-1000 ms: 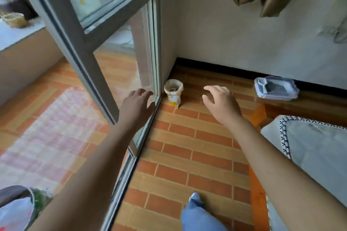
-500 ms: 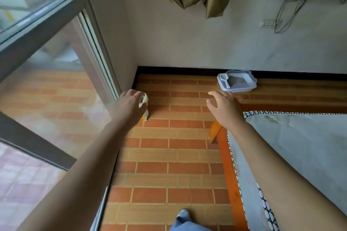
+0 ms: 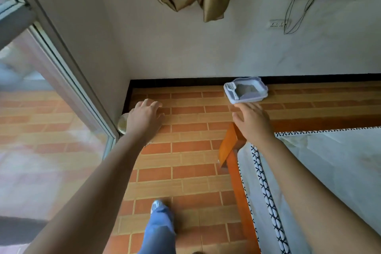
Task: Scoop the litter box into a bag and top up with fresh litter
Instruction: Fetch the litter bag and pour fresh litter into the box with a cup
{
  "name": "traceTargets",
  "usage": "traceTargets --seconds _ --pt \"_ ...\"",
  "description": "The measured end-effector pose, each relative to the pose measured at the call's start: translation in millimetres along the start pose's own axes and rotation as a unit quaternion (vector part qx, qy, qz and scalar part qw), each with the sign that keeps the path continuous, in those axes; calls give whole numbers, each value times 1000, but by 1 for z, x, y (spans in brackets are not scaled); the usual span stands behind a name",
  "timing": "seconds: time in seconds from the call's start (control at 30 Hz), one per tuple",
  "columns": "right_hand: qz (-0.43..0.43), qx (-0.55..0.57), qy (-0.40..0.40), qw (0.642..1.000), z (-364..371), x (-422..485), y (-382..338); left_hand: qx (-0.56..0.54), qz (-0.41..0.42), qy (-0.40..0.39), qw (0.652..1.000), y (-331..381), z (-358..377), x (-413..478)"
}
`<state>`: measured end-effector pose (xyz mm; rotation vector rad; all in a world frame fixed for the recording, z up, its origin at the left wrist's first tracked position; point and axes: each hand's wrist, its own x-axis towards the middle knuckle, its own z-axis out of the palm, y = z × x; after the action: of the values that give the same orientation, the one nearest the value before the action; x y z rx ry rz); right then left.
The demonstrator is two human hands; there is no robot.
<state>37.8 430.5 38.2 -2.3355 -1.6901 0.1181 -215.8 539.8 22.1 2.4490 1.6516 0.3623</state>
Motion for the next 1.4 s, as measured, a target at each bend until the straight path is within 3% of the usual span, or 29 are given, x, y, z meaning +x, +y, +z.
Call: traceTargets --seconds 0.43,0.77,1.03,1.4 --pt "136 17 35 990 20 154 23 -28 105 -76 991 12 47 228" --pt "230 -1 55 972 24 242 69 -22 185 -114 976 66 81 365" --pt "259 6 76 963 36 333 145 -24 206 -136 969 137 120 462" --pt "262 0 45 964 17 445 228 -32 217 -138 966 211 156 576"
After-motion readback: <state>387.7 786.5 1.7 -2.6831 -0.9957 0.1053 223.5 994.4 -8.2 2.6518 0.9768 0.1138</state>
